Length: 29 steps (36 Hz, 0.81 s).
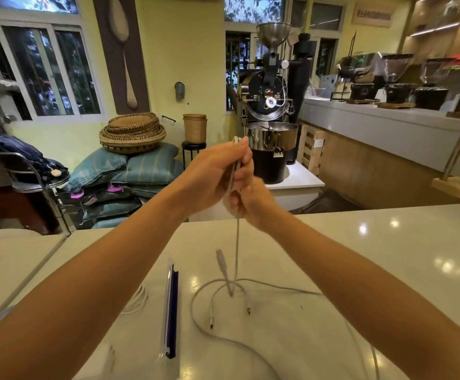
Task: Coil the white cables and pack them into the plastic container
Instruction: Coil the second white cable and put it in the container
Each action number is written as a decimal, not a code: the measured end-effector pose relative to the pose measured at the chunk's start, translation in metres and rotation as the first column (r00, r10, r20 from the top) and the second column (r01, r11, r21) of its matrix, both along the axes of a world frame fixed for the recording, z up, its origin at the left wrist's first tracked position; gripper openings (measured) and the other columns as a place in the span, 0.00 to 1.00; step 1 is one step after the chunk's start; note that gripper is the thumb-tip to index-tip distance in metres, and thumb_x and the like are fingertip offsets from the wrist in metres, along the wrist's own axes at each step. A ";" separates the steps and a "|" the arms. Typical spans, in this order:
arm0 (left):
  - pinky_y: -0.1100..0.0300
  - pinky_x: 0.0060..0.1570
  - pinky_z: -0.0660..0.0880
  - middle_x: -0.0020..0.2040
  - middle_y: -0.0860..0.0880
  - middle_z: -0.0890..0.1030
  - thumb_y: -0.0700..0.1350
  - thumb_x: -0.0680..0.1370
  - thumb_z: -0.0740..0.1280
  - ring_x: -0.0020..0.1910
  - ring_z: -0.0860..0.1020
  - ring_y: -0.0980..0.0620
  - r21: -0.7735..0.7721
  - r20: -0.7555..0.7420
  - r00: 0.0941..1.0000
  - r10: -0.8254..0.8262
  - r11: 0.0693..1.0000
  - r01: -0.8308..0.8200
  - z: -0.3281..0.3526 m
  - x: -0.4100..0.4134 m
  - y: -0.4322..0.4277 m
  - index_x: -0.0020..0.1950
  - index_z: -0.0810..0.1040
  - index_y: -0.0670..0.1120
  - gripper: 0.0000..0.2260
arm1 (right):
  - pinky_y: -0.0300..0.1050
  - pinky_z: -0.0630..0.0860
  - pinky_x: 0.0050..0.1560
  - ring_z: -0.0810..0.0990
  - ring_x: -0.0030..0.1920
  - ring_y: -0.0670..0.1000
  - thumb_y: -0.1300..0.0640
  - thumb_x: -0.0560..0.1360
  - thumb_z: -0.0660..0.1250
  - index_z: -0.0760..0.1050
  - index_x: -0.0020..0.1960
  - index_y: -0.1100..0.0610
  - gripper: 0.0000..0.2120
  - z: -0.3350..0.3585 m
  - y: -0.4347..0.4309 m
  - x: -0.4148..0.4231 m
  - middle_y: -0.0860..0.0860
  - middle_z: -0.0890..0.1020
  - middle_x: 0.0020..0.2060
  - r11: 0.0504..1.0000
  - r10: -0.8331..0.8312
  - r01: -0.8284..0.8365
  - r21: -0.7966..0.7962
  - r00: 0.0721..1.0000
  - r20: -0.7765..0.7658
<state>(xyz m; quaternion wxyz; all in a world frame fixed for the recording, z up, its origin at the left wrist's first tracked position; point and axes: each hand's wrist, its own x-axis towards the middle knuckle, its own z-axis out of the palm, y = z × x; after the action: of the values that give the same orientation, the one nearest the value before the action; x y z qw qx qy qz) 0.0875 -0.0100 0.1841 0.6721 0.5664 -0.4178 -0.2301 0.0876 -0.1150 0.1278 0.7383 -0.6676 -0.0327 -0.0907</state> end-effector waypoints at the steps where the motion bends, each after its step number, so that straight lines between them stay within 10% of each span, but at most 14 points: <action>1: 0.65 0.28 0.68 0.21 0.54 0.69 0.46 0.80 0.50 0.22 0.66 0.57 -0.001 -0.002 1.000 0.021 1.000 -0.021 0.001 0.001 -0.001 0.33 0.66 0.45 0.17 | 0.35 0.61 0.22 0.64 0.24 0.46 0.64 0.78 0.52 0.67 0.30 0.56 0.19 -0.006 0.008 -0.002 0.50 0.69 0.23 0.999 0.020 -0.021 -0.025 0.999 -0.038; 7: 0.60 0.34 0.63 0.24 0.52 0.68 0.46 0.81 0.50 0.27 0.64 0.54 0.114 0.156 0.955 0.252 0.956 -0.271 -0.006 0.015 0.006 0.34 0.65 0.45 0.16 | 0.37 0.57 0.27 0.61 0.26 0.45 0.49 0.79 0.54 0.76 0.43 0.52 0.14 -0.024 0.032 -0.021 0.50 0.68 0.28 0.927 0.229 -0.274 -0.255 0.954 -0.192; 14: 0.59 0.38 0.66 0.30 0.48 0.67 0.43 0.81 0.52 0.30 0.65 0.52 0.192 0.543 0.738 0.400 0.797 -0.573 -0.030 0.026 0.017 0.30 0.64 0.46 0.18 | 0.33 0.59 0.25 0.62 0.25 0.43 0.61 0.80 0.53 0.67 0.66 0.59 0.15 -0.009 0.018 -0.039 0.50 0.67 0.29 0.846 0.300 -0.413 -0.336 0.891 -0.340; 25: 0.52 0.40 0.64 0.32 0.49 0.65 0.40 0.80 0.54 0.32 0.63 0.51 0.328 0.535 0.793 0.292 0.793 -0.513 -0.053 0.024 0.033 0.30 0.62 0.46 0.17 | 0.29 0.64 0.14 0.68 0.16 0.41 0.67 0.75 0.53 0.74 0.35 0.60 0.15 0.030 -0.031 -0.051 0.48 0.75 0.19 0.865 0.501 -0.488 0.119 0.824 -0.264; 29: 0.71 0.32 0.68 0.31 0.48 0.68 0.41 0.81 0.51 0.27 0.69 0.60 0.357 0.439 0.868 0.233 0.841 -0.407 -0.056 0.013 0.032 0.33 0.64 0.43 0.15 | 0.32 0.71 0.17 0.73 0.19 0.44 0.61 0.65 0.57 0.74 0.33 0.61 0.08 0.040 -0.043 -0.055 0.52 0.77 0.22 0.846 0.463 -0.406 0.346 0.881 -0.099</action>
<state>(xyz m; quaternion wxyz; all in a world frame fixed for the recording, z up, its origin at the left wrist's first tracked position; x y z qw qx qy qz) 0.1008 0.0216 0.1280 0.4627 0.7990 -0.3741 -0.0867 0.0327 -0.1581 0.1674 0.8362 -0.5215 -0.1024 0.1355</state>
